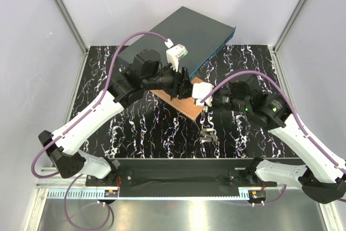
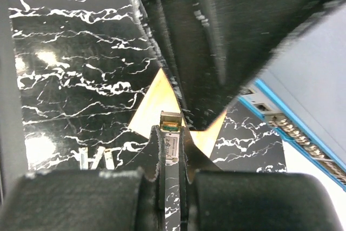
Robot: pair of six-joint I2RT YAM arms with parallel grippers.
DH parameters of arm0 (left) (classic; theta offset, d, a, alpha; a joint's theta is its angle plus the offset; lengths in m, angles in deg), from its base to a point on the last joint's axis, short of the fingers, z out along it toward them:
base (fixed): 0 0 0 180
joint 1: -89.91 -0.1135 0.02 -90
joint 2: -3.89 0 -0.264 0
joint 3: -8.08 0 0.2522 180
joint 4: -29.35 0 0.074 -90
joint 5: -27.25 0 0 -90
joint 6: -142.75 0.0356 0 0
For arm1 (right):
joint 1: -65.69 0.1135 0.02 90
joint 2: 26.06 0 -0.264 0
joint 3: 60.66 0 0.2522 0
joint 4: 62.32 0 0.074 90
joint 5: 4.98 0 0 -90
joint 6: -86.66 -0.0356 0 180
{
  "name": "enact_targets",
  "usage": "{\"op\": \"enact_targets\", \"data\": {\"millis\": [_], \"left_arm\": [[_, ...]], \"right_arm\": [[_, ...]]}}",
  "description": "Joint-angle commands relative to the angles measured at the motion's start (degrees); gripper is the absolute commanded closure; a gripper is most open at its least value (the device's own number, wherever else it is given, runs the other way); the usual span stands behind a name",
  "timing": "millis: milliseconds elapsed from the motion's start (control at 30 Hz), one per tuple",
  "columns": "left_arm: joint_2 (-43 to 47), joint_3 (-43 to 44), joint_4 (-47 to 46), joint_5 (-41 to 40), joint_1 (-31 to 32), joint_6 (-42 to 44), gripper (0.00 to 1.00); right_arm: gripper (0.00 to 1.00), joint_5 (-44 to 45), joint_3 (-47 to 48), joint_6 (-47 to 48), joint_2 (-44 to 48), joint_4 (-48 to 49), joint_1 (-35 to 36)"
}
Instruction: Insert the plug into the switch port
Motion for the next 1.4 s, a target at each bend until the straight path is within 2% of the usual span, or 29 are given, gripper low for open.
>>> {"op": "enact_targets", "data": {"millis": [0, 300, 700, 1000, 1167, 1367], "left_arm": [[1.65, -1.14, -0.22, -0.89, 0.32, 0.34, 0.47], [1.22, -0.44, -1.37, 1.3, 0.58, -0.63, 0.49], [-0.63, 3.6, 0.13, -1.06, 3.57, 1.3, 0.62], [-3.0, 4.66, -1.1, 0.07, 3.48, -1.51, 0.61], [-2.83, 5.01, -2.07, 0.95, 3.31, -1.95, 0.55], [-1.86, 5.1, -3.65, 2.44, 2.6, -2.65, 0.6]], "right_arm": [[1.0, 3.6, 2.59, -1.11, -0.34, 3.24, 0.69], [1.0, 5.27, 3.64, -2.25, -0.34, 3.94, 1.04], [1.0, 10.64, 5.22, -3.83, 0.27, 6.14, 1.4], [1.0, 5.99, 5.14, -1.9, 2.74, 5.97, 1.57], [1.0, 5.62, 4.7, -0.93, 2.65, 4.82, 1.75], [1.0, 5.89, 3.73, -1.02, 2.65, 5.0, 1.75]]}}
